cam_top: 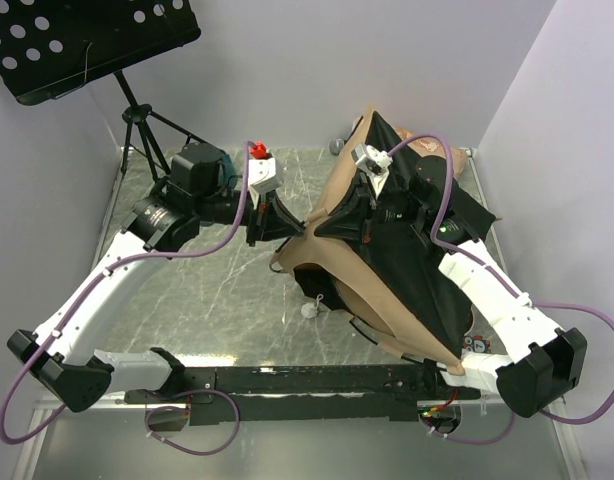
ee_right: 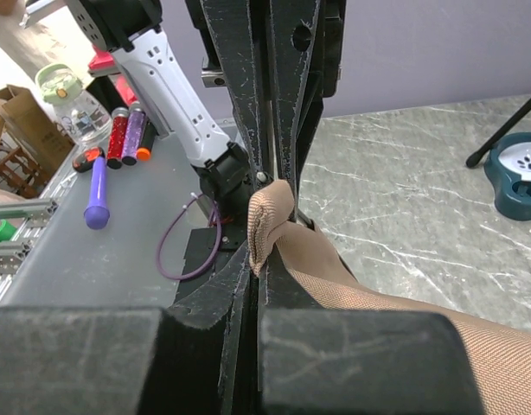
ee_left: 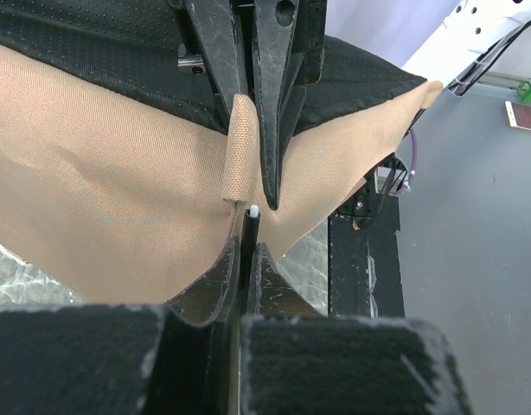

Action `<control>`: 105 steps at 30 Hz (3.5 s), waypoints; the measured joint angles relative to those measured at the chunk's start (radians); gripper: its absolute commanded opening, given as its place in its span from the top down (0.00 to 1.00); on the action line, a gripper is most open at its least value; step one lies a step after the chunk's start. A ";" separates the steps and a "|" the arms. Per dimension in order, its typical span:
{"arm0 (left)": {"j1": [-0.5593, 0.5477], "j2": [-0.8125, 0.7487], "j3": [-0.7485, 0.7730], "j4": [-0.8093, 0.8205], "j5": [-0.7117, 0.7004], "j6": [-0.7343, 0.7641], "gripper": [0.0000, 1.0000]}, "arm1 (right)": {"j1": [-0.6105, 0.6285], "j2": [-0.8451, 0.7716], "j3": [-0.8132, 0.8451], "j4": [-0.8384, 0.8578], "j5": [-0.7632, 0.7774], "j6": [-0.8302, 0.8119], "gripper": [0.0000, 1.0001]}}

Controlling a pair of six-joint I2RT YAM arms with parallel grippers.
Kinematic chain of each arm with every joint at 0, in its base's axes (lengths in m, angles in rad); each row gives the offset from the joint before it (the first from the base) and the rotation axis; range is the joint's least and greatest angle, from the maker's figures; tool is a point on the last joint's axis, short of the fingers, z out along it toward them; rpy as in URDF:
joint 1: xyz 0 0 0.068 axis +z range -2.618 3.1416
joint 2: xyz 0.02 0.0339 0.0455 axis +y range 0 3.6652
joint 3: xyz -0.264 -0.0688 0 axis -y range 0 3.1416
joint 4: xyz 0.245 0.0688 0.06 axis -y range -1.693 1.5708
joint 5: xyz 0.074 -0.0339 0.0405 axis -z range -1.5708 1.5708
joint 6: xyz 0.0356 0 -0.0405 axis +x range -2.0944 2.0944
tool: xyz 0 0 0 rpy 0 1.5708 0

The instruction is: Set up the pet tent

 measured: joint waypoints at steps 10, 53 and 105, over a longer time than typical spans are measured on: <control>0.015 0.030 0.001 0.016 0.016 -0.014 0.99 | 0.000 0.000 -0.001 -0.014 -0.006 -0.021 1.00; -0.013 0.052 0.007 -0.033 0.040 0.006 0.99 | 0.046 0.003 0.072 -0.270 0.035 -0.230 1.00; -0.013 0.032 -0.114 -0.084 0.022 0.075 0.99 | 0.150 0.149 0.334 -0.961 0.233 -0.819 1.00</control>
